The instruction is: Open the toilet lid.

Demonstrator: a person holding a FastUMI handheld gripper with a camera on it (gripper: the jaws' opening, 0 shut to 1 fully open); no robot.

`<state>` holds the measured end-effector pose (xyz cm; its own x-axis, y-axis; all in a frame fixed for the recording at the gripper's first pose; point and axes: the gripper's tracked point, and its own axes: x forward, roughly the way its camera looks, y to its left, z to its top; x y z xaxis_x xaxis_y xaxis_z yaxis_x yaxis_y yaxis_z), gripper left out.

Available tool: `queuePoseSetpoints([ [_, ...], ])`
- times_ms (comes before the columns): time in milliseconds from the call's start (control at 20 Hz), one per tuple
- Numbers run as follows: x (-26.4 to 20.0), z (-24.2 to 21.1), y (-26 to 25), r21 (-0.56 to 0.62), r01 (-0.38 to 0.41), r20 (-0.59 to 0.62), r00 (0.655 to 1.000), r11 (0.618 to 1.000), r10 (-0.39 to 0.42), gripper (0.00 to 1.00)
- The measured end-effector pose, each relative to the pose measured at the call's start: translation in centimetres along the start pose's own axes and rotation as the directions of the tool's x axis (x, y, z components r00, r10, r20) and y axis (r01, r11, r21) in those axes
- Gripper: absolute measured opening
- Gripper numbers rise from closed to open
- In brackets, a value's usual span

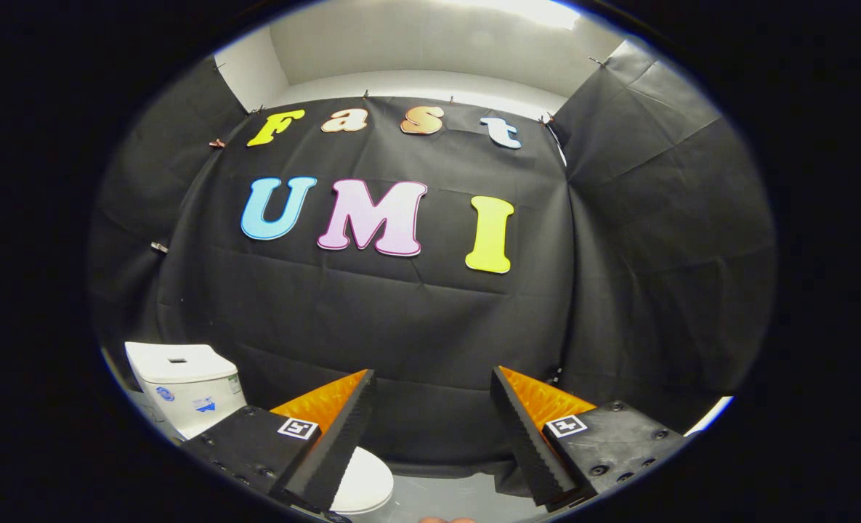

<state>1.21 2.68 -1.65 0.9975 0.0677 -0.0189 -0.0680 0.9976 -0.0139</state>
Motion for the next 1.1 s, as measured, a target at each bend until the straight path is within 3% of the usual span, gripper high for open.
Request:
queuePoseSetpoints([
  [150,0.3,-1.1,-0.7,-0.027,0.024,-0.048,0.999,0.999,-0.025,0.98],
  [450,0.0,0.2,0.2,-0.060,-0.011,-0.023,1.000,0.998,0.010,0.98],
  [750,0.2,-1.7,0.2,-0.056,-0.003,-0.063,0.998,0.998,0.000,0.98],
  [1100,1.5,-3.8,1.7,-0.037,-0.066,-0.086,0.994,0.997,0.063,0.98],
])
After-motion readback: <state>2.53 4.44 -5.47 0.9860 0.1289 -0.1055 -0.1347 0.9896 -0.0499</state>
